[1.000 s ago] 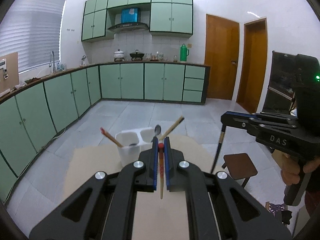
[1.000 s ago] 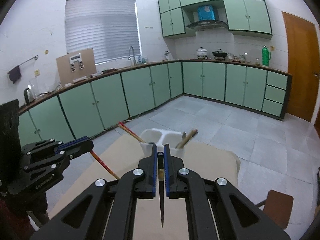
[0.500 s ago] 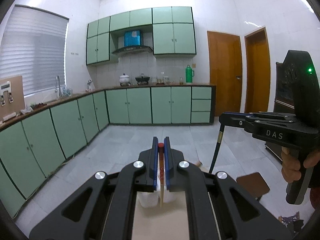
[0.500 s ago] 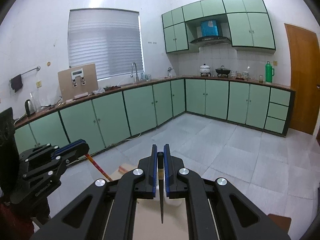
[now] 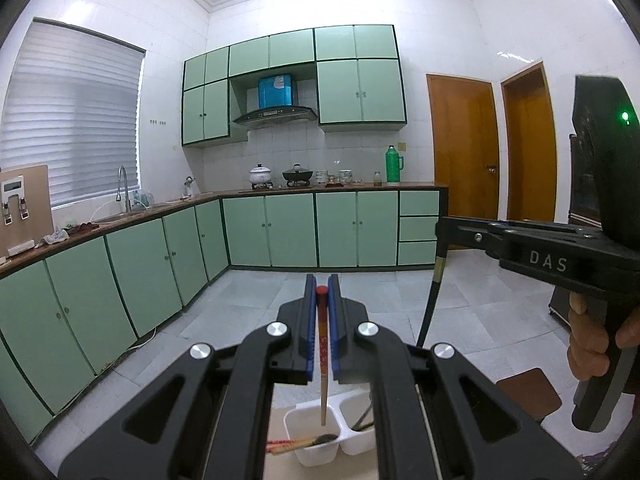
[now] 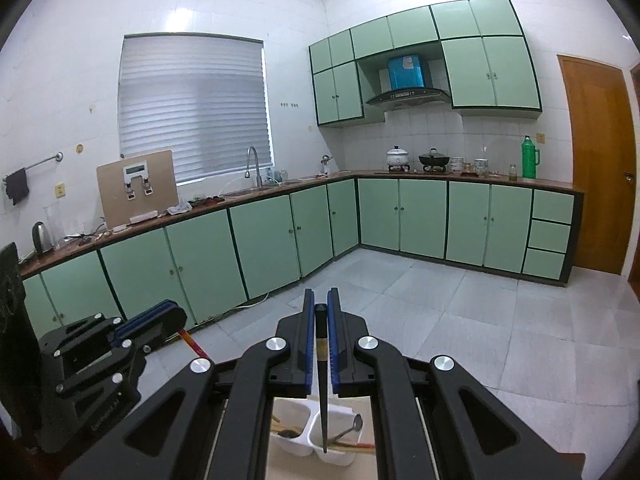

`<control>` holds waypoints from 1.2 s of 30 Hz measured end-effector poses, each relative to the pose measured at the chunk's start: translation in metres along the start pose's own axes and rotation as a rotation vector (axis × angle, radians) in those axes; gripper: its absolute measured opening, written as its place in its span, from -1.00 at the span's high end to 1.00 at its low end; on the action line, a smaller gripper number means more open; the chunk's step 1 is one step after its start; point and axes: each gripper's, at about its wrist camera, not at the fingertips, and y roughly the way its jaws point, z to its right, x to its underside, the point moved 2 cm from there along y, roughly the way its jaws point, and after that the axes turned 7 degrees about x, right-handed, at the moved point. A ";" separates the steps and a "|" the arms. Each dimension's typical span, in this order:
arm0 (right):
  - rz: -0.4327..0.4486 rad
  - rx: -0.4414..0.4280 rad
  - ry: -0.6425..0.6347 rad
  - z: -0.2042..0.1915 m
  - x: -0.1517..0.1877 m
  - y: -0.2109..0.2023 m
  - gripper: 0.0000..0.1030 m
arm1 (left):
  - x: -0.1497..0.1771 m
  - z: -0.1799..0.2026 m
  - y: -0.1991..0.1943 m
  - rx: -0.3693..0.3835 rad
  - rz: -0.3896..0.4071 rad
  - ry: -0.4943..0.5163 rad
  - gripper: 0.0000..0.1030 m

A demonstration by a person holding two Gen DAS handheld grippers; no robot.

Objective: Organize utensils
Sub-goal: 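Lift both chopsticks and carry them over the white holder, then drop the chopsticks into the holder and open both tools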

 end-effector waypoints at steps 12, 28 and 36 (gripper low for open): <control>-0.048 0.026 -0.005 -0.006 0.026 0.061 0.88 | 0.031 -0.024 0.057 -0.010 -0.055 -0.053 0.91; -0.157 0.050 0.016 0.003 0.076 0.110 0.88 | 0.082 -0.062 0.111 -0.041 -0.171 -0.118 0.91; -0.224 0.042 0.015 0.004 0.099 0.121 0.87 | 0.102 -0.069 0.115 -0.036 -0.229 -0.136 0.89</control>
